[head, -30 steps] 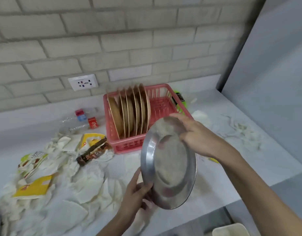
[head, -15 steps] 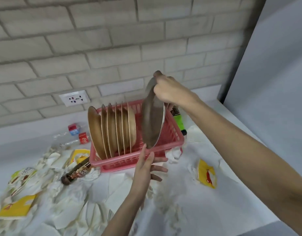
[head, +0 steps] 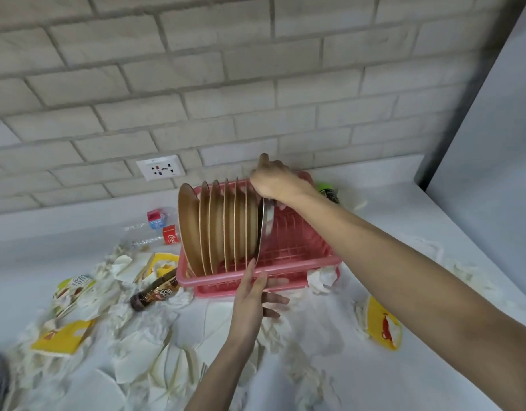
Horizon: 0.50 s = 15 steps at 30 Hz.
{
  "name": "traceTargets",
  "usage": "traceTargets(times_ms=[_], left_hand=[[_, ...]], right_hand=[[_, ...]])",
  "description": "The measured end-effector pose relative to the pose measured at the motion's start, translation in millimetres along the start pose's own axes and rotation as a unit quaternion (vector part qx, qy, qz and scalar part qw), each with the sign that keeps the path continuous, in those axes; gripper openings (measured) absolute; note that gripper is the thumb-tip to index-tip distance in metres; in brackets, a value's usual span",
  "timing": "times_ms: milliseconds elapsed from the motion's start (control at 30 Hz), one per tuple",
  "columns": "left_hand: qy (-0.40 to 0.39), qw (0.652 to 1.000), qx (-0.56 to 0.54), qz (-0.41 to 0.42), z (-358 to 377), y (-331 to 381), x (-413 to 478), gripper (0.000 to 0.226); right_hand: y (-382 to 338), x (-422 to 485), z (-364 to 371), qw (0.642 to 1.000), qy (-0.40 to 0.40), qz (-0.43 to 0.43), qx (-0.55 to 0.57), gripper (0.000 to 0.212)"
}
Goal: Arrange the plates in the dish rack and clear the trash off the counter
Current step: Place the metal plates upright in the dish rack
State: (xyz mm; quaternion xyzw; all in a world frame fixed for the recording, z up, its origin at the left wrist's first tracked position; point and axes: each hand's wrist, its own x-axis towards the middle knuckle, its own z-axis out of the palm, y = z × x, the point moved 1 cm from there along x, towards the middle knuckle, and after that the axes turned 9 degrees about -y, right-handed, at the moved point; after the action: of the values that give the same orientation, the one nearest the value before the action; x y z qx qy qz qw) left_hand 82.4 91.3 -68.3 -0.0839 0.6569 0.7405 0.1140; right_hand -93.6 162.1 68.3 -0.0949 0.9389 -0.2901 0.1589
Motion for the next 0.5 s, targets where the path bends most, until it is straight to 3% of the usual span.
traceTargets(times_ms=[167, 367, 500], left_hand=[[0.004, 1.000, 0.002, -0.011, -5, 6, 4, 0.053], [0.001, 1.000, -0.004, -0.023, -4, 6, 5, 0.058], [-0.001, 1.000, -0.007, -0.027, 0, 5, 7, 0.062]], right_hand=[[-4, 7, 20, 1.000, -0.023, -0.013, -0.009, 0.053], [-9, 8, 26, 0.997, -0.052, -0.056, -0.002, 0.047], [-9, 18, 32, 0.998, -0.035, -0.038, 0.030, 0.061]])
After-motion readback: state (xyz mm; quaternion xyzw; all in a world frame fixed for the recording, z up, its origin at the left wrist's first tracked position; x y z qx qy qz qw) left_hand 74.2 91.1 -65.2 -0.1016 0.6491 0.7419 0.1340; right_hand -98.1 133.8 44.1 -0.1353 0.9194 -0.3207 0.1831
